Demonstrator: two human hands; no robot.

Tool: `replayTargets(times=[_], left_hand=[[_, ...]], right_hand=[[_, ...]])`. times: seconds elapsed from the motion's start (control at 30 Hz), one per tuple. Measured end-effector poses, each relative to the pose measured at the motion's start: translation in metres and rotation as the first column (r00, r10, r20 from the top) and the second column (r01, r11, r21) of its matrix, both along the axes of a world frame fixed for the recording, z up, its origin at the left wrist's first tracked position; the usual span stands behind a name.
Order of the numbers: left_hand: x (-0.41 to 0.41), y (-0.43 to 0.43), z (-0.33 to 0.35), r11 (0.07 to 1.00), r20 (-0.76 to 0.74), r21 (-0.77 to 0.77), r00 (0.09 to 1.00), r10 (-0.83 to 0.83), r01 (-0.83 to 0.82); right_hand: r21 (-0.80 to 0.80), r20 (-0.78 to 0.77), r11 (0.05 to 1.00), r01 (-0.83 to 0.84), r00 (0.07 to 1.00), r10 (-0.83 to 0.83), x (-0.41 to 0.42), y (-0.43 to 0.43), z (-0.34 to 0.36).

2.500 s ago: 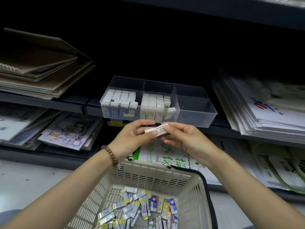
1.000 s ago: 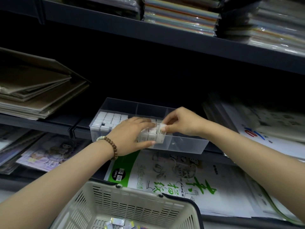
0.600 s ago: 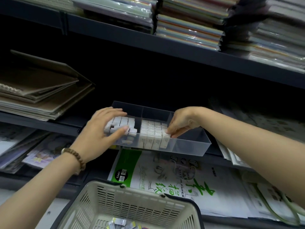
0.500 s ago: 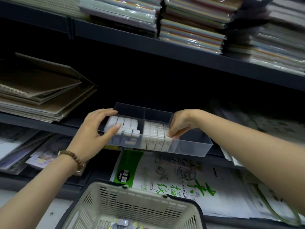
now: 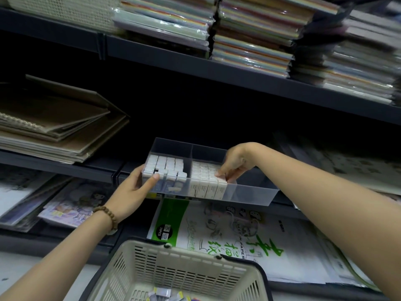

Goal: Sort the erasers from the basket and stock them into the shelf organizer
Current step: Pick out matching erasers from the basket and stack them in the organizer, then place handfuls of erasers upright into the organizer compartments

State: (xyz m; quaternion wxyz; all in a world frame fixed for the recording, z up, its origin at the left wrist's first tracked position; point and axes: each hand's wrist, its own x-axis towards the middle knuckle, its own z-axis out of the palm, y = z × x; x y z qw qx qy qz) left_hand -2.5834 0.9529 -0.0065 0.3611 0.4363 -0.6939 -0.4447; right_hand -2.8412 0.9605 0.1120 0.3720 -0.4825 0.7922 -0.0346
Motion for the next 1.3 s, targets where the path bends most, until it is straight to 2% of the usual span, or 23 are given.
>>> replayTargets(times=[0.1,0.2,0.37,0.5,0.6,0.7,0.73,0.8,0.87,0.93,1.0,1.17,1.23,1.3], left_hand=[[0.001,0.000,-0.001,1.000,0.026,-0.005,1.000,0.000,0.000],[0.000,0.000,0.000,1.000,-0.020,0.001,1.000,-0.015,0.015],[-0.001,0.003,0.001,1.000,-0.069,0.027,0.998,-0.012,0.014],[0.003,0.001,-0.002,1.000,-0.039,0.013,0.999,-0.010,0.010],[0.004,0.002,0.000,1.000,-0.005,0.004,1.000,0.004,-0.004],[0.004,0.013,0.004,1.000,-0.009,-0.012,1.000,0.004,-0.004],[0.004,0.018,0.005,0.999,-0.011,-0.036,1.000,0.022,-0.022],[0.007,0.031,0.004,0.991,0.009,-0.110,0.997,0.080,-0.078],[0.015,0.044,-0.001,0.971,0.031,-0.222,0.995,0.094,-0.085],[0.023,0.058,-0.011,0.959,0.048,-0.278,0.996,0.075,-0.059],[0.026,0.071,-0.035,0.970,0.089,-0.240,0.995,0.055,-0.032],[0.011,0.106,-0.125,0.985,0.328,0.138,0.934,-0.140,0.099],[0.004,0.110,-0.164,0.963,0.410,0.259,0.893,-0.184,0.080],[-0.005,0.114,-0.200,0.928,0.419,0.373,0.894,-0.161,-0.007]], right_hand=[[-0.011,0.016,1.000,0.024,1.000,-0.024,-0.002,-0.004,-0.004],[0.008,0.029,1.000,0.011,1.000,-0.011,-0.004,-0.005,-0.004],[0.168,-0.005,0.983,-0.072,0.997,0.074,0.003,-0.008,0.002],[0.126,0.031,0.990,-0.066,0.998,0.062,0.003,-0.005,-0.002],[-0.004,0.029,0.997,-0.083,0.996,0.083,0.000,0.006,0.003],[-0.303,0.061,0.949,-0.089,0.992,0.113,-0.015,0.031,0.009],[-0.418,0.109,0.906,-0.069,0.986,0.126,-0.020,0.045,0.009],[-0.596,0.305,0.801,0.053,0.938,0.164,-0.026,0.076,-0.001],[-0.645,0.490,0.741,0.186,0.845,0.215,-0.027,0.105,-0.026],[-0.564,0.609,0.790,0.242,0.768,0.199,-0.024,0.127,-0.070],[-0.430,0.661,0.868,0.250,0.742,0.113,-0.020,0.140,-0.122],[-0.100,0.611,0.970,0.221,0.783,-0.116,-0.012,0.165,-0.254],[0.030,0.596,0.968,0.249,0.773,-0.218,-0.009,0.175,-0.301],[0.142,0.563,0.929,0.341,0.744,-0.359,-0.006,0.187,-0.340]])
